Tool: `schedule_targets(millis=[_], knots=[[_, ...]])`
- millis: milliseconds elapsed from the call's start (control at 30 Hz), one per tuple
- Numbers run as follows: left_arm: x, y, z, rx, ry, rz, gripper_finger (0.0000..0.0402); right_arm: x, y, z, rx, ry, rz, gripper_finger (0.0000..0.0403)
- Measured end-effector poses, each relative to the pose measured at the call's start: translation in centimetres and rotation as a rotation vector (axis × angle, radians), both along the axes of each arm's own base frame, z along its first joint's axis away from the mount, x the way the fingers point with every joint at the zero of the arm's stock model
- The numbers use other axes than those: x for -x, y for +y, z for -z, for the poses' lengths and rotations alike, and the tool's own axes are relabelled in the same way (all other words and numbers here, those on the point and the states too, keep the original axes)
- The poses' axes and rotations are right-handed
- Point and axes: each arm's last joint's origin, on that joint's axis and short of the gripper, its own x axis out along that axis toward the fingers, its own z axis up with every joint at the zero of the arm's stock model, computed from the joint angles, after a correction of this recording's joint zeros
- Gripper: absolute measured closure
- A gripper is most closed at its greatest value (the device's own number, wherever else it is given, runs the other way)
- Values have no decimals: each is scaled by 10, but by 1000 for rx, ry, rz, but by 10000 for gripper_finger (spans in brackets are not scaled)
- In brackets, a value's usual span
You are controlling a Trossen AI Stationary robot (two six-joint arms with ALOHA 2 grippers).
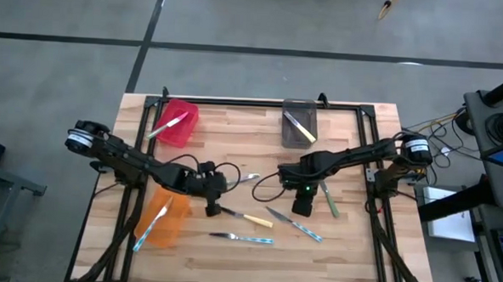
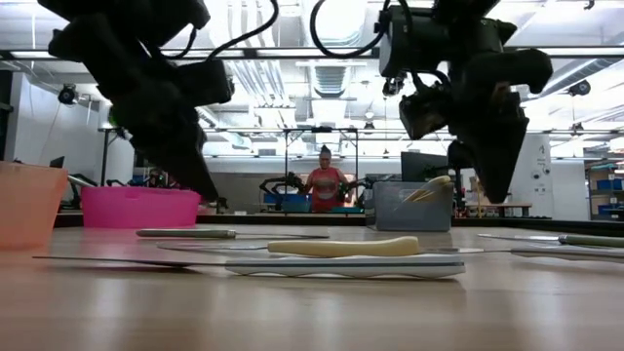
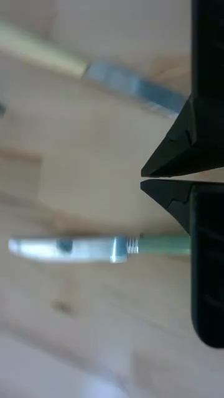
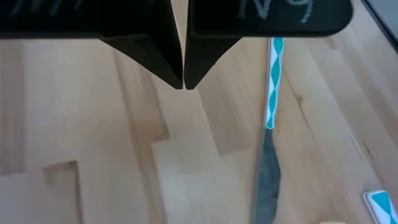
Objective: Sort silverware by color (type)
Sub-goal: Put the left green knife into the red bin
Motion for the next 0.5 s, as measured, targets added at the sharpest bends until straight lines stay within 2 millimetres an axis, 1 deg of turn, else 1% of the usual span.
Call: schedule_targets(millis=[100, 333, 500], knots=[[0, 1, -1, -13, 12, 59, 401, -1, 4, 4, 1, -32, -13, 394], [-3, 15, 0, -24, 16, 12, 401, -3, 5, 6, 100, -64, -13, 394], [-4, 20, 0, -35, 13, 11, 401, -2, 5, 8, 103, -68, -19, 394]])
